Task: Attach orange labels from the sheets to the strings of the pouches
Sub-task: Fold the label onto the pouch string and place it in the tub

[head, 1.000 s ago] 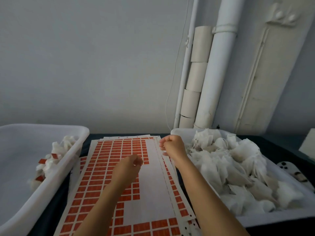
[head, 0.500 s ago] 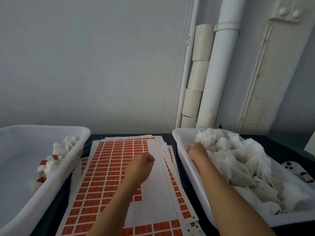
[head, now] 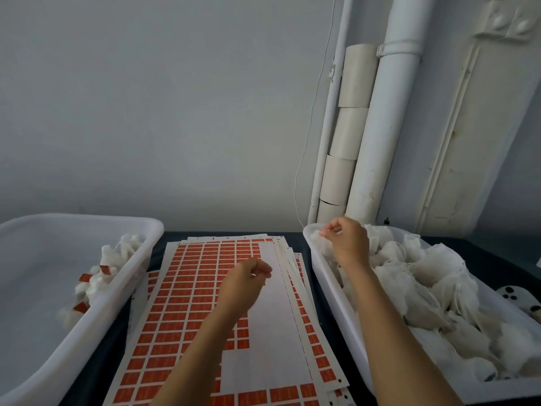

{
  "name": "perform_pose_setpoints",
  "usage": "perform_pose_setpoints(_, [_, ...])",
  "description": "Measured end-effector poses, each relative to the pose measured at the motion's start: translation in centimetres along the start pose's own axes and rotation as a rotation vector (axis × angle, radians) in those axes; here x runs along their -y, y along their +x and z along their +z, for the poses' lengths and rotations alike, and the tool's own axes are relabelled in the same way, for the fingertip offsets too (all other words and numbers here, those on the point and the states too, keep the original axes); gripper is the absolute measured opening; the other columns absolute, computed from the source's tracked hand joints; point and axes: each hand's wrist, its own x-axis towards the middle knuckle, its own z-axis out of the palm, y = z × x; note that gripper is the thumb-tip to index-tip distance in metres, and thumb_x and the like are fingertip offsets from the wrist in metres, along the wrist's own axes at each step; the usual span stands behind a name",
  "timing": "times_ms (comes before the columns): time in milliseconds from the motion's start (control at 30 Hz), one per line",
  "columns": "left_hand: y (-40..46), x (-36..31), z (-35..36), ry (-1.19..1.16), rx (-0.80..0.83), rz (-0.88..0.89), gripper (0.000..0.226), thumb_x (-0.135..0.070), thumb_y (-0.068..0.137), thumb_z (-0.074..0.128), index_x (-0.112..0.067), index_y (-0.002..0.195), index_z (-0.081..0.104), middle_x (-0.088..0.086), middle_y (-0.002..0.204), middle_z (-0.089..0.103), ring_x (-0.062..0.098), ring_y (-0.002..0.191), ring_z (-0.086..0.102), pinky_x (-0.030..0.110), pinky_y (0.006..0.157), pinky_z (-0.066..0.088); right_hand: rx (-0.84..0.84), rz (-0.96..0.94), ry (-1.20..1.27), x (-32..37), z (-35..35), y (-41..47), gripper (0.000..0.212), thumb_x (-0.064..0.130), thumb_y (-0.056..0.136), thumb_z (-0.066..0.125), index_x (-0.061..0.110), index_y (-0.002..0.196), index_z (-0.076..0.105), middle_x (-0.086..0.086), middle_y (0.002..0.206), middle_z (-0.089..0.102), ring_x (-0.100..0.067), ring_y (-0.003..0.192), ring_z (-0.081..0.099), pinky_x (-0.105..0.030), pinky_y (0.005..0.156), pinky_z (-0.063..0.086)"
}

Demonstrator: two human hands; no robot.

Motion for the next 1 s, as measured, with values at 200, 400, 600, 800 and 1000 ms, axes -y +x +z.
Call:
perform_pose_setpoints(200, [-1.1,-1.4,-1.9,-0.41,0.016,0.093,0.027,-0.017,0.093,0.058,-0.025,0.117,0.05,-0.004,0.12,0.057,0.007,0.097,0.059,0.01,0.062,0.051,0.04,-0.154,0.384,4.4,-0.1,-1.6,0.007,0.014,0.081,0.07,0.015,0.079,0.063,0.0,0.073,0.065,-0.015,0.06,0.062,-0.026,0.056,0.054])
perform_pose_setpoints(400, [-2.2,-1.3,-2.4,-0.535,-0.033,0.215,0.021,-0.025,0.087,0.062,-0.021,0.107,0.059,-0.004,0.098,0.062,0.019,0.09,0.063,0.018,0.064,0.053,0.257,-0.095,0.636,6.3,3.4,-5.6,0.004,0.012,0.082,0.069,0.013,0.081,0.065,-0.001,0.075,0.068,-0.01,0.063,0.065,-0.018,0.055,0.053])
perform_pose_setpoints(600, [-3.3,1.3,-2.7,-0.6,-0.03,0.114,0.033,-0.048,0.087,0.04,-0.029,0.086,0.066,-0.018,0.08,0.067,0.003,0.079,0.065,0.012,0.057,0.05,0.399,0.036,0.762,4.9,6.2,-8.3,0.004,0.01,0.088,0.061,0.013,0.085,0.061,-0.002,0.076,0.066,-0.014,0.068,0.064,-0.025,0.068,0.056])
perform_pose_setpoints(800, [-4.5,4.0,-2.0,-0.543,-0.002,-0.006,0.035,-0.057,0.089,0.025,-0.045,0.093,0.058,-0.033,0.082,0.064,-0.008,0.08,0.064,0.002,0.057,0.046,0.575,0.159,0.873,3.1,7.9,-10.2,0.008,0.012,0.093,0.053,0.013,0.092,0.061,-0.002,0.093,0.068,-0.021,0.094,0.065,-0.033,0.085,0.055])
perform_pose_setpoints(1000, [-4.1,4.7,-0.6,-0.415,0.102,0.044,0.025,-0.029,0.099,0.041,-0.041,0.121,0.046,-0.017,0.114,0.059,-0.01,0.09,0.056,0.003,0.076,0.045,0.672,0.138,0.877,2.9,9.1,-10.7,0.024,0.009,0.098,0.039,0.015,0.092,0.062,-0.004,0.102,0.066,-0.021,0.105,0.061,-0.035,0.091,0.051])
